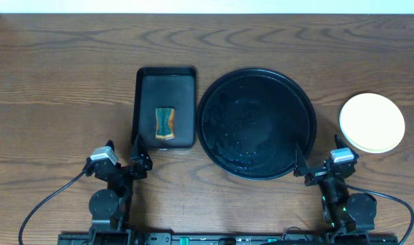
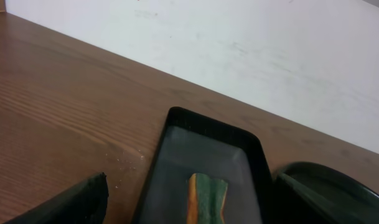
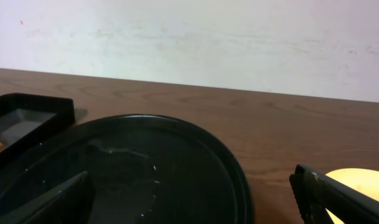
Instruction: Clean dirty plates on tray and stack at the side
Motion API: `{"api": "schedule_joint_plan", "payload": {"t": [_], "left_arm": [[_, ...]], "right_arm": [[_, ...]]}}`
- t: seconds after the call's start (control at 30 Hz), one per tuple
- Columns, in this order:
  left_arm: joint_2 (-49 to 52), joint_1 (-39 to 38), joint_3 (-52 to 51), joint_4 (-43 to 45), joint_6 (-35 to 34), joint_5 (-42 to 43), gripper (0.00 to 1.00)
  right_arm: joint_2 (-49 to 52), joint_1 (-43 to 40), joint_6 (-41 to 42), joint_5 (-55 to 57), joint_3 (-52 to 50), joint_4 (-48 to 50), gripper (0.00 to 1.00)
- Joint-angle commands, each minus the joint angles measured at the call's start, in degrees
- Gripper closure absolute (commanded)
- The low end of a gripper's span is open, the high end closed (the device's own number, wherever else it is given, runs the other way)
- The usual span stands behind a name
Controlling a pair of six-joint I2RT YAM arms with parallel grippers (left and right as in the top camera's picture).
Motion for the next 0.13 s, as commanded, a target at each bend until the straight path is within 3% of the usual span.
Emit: {"api": "schedule_joint_plan", "payload": {"t": [0.0,0.1], "left_arm": [[0.1,-0.2,-0.6,-2.9,1.2,-0.9,0.15],[0.1,-0.2,-0.6,-2.9,1.2,-0.9,0.15]], "right_arm": [[-0.3,-0.2,-0.7,0.2,-0.1,-0.1,0.01],[-0.3,-0.2,-0.7,0.2,-0.1,-0.1,0.01]]}}
